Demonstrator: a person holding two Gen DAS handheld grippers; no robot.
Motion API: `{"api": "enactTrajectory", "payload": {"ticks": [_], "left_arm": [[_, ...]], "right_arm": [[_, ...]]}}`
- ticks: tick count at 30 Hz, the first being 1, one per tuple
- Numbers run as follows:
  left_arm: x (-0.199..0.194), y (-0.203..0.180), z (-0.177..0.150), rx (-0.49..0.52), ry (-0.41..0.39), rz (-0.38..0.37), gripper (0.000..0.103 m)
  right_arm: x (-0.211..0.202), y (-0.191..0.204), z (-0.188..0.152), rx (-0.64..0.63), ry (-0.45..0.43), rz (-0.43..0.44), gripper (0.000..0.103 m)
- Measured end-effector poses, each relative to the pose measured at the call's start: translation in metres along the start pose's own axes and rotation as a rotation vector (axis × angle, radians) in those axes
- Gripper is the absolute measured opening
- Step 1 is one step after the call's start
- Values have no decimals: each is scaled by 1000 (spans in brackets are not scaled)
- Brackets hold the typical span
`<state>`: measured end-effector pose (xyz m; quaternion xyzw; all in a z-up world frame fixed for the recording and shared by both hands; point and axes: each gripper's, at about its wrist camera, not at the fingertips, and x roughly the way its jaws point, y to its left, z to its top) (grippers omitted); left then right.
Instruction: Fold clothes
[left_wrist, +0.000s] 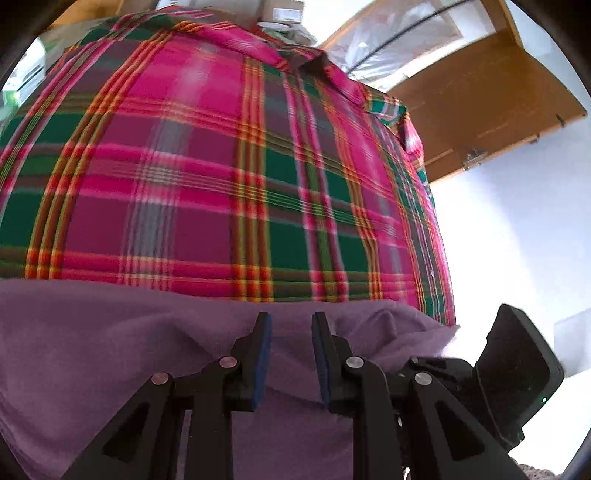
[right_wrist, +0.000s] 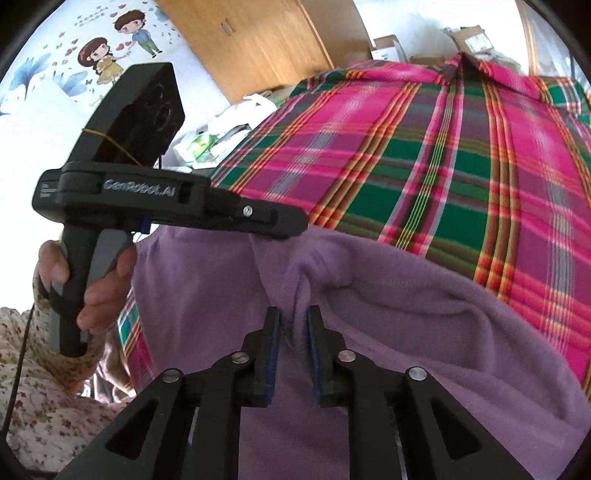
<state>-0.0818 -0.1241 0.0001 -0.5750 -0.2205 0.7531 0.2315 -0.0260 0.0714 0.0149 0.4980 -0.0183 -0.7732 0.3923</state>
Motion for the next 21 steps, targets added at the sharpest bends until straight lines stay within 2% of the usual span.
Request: {"api": "enactTrajectory", "payload": {"ticks": [4,7,10,18,21], "left_arm": [[4,4,1,-7,2,7,22],[5,6,0,-9,5,8,22],[6,9,0,-14,5,4,22],[1,10,3,-22,-10,-4,22],[1,11,4,-24,-11,-5,22]], "right_arm": [[-1,-5,0,40,4,37,23],[-6,-20,4,131,-4,102,26],[-10,-36,8,199,-15,105,27],[13,-42,16,221,84,215,36],[21,-44,20,232,102,250,36]]}}
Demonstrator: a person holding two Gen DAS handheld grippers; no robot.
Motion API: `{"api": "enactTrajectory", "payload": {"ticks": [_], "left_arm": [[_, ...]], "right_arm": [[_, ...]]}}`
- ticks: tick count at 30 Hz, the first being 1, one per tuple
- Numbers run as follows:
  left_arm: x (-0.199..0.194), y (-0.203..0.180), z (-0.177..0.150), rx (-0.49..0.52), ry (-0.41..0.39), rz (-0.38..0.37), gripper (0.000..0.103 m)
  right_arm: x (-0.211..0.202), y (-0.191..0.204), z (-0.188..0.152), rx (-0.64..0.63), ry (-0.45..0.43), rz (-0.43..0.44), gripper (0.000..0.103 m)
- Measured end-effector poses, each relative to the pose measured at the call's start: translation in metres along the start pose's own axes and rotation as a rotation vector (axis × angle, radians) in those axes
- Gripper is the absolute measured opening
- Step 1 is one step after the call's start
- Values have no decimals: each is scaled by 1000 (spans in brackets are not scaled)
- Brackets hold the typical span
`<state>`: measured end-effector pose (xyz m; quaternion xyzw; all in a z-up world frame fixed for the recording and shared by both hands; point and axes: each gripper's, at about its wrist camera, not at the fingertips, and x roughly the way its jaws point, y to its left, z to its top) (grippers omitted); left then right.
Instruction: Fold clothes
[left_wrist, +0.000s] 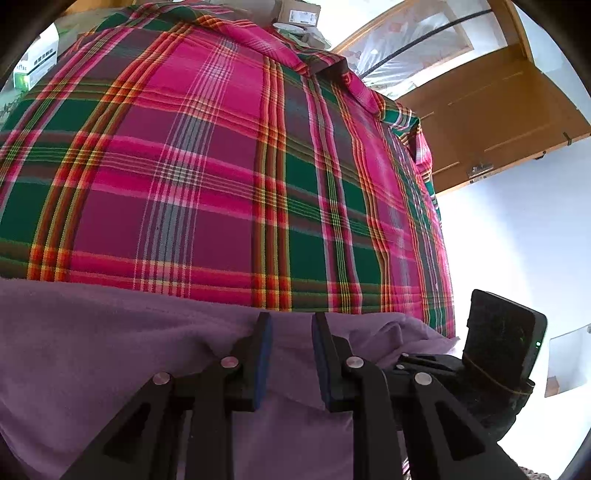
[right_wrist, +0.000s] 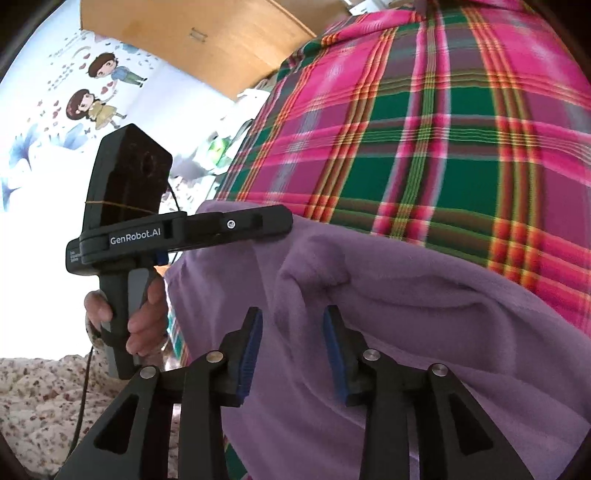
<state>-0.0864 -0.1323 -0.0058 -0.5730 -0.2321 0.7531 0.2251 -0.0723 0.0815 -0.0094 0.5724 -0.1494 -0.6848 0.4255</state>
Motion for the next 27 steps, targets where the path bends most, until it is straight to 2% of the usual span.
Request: {"api": "enactTrajectory", "payload": {"ticks": [13,22,27], "left_arm": [[3,-1,7,-17,-6,-1,22],[9,2,7,-24,7,-1,22],[12,5,8,-31,16,-1,22]], "right_arm": [[22,-5,18,56,39,71,39],[23,1,22,-37,161,-7,38],[31,0,28,-29,152,28,40]]}}
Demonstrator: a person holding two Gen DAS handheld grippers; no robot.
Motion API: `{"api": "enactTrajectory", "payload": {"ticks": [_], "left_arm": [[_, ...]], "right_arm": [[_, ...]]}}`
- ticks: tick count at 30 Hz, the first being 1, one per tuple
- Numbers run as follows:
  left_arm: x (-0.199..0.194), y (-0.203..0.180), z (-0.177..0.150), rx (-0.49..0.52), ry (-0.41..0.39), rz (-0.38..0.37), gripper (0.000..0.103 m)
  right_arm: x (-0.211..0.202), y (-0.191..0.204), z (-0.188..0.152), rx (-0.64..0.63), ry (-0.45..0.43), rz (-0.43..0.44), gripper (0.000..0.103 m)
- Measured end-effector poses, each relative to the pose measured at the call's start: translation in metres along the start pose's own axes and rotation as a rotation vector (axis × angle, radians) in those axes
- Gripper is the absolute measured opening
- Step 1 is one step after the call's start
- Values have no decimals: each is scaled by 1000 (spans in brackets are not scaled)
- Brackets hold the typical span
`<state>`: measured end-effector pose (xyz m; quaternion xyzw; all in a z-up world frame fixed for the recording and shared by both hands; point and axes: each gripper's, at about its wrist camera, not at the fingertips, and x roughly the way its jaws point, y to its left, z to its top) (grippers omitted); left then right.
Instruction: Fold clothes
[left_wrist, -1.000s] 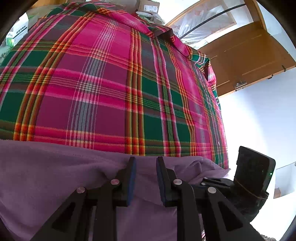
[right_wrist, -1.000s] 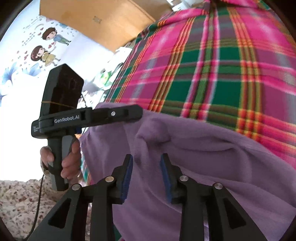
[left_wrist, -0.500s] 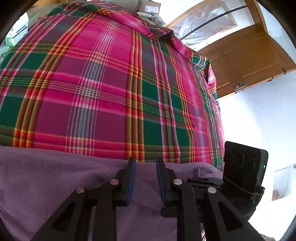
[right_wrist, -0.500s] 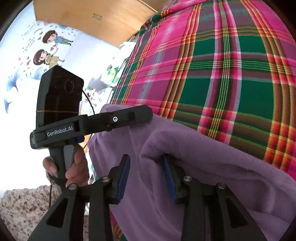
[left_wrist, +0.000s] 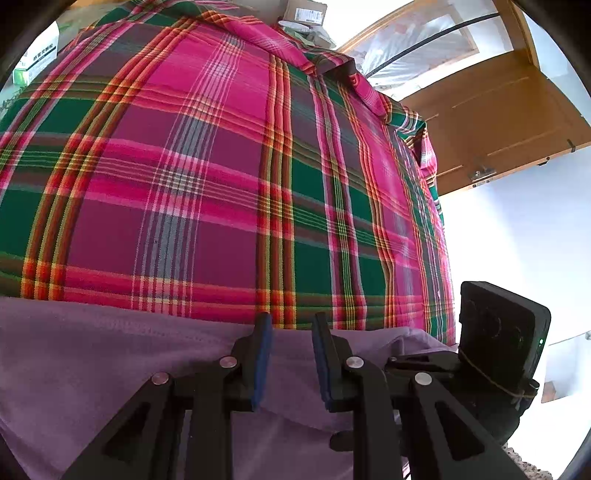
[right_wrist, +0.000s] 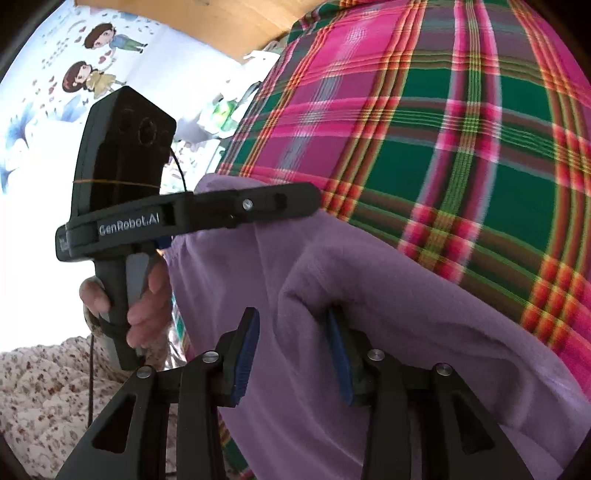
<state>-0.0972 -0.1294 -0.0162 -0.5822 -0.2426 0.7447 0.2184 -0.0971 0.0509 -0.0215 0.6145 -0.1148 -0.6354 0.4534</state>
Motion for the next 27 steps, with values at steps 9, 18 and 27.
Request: {"api": "enactTrajectory", "payload": {"ticks": [9,18,27], "left_arm": [[-1,7,2,-17,1,-15,22],[-2,8,2,-29,1,-21,22],[-1,8,2,-31,1,-23,22]], "right_arm": [[-3,-15,-10,144,-182,105,42],[-42,-7,-26,94,-525,12,42],[-34,-24,-15,113,-255,7,42]]}}
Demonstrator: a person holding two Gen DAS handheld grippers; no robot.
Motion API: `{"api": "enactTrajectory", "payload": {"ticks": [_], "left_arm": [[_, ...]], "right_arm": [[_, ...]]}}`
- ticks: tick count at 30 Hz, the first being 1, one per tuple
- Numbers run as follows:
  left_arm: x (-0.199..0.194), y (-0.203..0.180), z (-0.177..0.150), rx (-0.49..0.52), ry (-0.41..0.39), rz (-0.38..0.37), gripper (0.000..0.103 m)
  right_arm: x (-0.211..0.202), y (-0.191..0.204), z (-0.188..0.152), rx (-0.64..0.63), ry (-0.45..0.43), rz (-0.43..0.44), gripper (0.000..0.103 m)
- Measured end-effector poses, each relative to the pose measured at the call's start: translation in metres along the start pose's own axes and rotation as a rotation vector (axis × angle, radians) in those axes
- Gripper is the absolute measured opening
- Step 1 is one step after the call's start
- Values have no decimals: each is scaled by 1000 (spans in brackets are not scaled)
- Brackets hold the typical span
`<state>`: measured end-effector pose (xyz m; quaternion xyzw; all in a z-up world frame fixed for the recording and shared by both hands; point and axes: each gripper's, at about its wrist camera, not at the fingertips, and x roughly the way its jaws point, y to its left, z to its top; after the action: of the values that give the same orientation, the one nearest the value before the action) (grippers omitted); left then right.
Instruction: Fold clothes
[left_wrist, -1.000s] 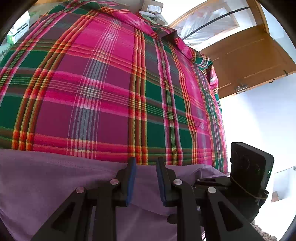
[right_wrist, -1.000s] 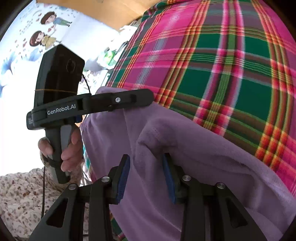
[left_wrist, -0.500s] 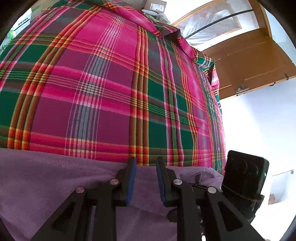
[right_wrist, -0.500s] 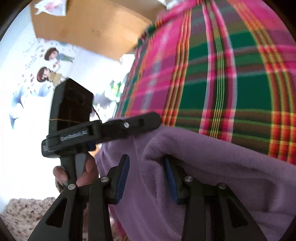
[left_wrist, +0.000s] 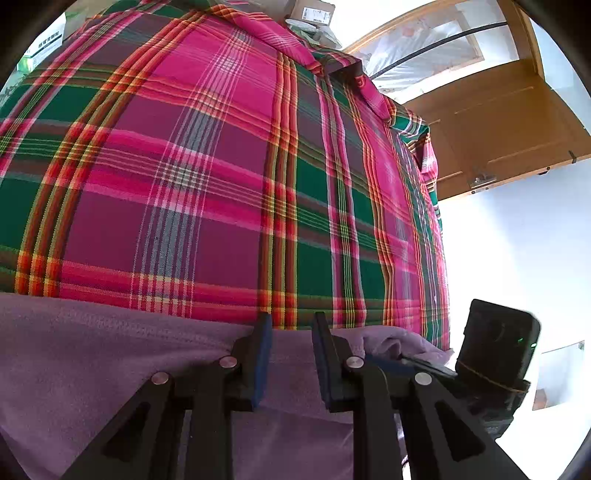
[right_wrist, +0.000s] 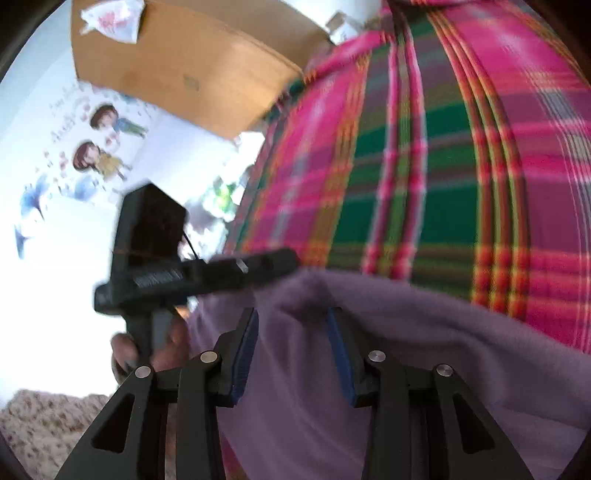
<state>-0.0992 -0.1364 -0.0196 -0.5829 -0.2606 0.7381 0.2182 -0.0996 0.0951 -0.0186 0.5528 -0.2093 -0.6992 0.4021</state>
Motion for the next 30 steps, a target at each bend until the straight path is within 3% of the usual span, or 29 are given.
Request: {"api": "enactTrajectory", "payload": {"ticks": [6,11,12,13,16,24,28,30], "left_arm": [[1,-3,-1,11,2,10,22],[1,0,0,-2,5,0,22],[1,0,0,-2,5,0,22],[1,0,0,-1,5,0,22],[2,0,1,0,7,-2,22],[3,2,1,-2,4,-7,22],[3,2,2,-4,3,-6,22],[3,2,2,-4,4,-6,22]], "right_arm": [[21,12,8,-121,148,-8,41],[38,17,16,-124,176,44,42],[39,16,17,-113,168,57,49],[39,16,17,-101,159,71,55],[39,13,17,-64,121,107,56],[7,-2,7,-2,-170,127,56],[4,2,13,17,-250,113,56],[-4,0,14,37,-250,91,56]]}}
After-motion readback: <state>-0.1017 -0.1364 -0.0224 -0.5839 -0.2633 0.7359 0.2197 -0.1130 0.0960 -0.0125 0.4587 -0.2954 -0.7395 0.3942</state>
